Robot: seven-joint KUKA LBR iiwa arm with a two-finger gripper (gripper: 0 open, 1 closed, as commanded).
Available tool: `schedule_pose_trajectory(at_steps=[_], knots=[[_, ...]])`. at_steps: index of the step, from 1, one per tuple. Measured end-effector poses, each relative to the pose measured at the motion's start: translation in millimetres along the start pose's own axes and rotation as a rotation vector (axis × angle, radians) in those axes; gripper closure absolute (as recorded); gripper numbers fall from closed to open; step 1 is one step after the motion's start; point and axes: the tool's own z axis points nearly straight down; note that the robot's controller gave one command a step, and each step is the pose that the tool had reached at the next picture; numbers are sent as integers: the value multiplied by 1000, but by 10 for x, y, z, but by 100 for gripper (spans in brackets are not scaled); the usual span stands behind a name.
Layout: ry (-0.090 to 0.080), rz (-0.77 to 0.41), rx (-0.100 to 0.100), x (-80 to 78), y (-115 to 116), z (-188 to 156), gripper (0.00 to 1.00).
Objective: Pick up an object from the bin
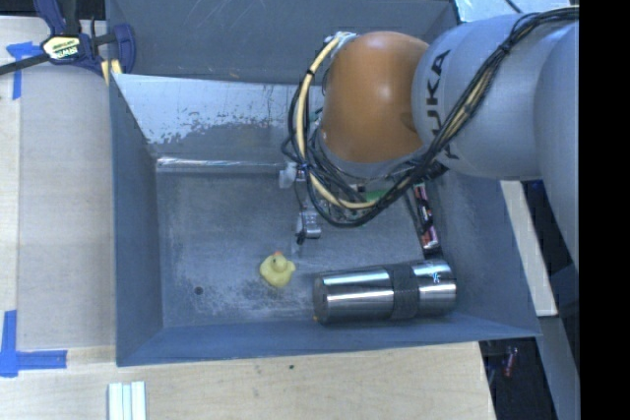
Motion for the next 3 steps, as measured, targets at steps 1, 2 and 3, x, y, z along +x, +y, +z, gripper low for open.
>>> schedule_pose_trajectory(at_steps=[1, 2, 3], knots=[[-8, 3, -1, -21, -2, -40, 0], [-10, 157, -2, 257, 83, 702, 0], [-20, 334, -6, 432, 105, 79, 0]])
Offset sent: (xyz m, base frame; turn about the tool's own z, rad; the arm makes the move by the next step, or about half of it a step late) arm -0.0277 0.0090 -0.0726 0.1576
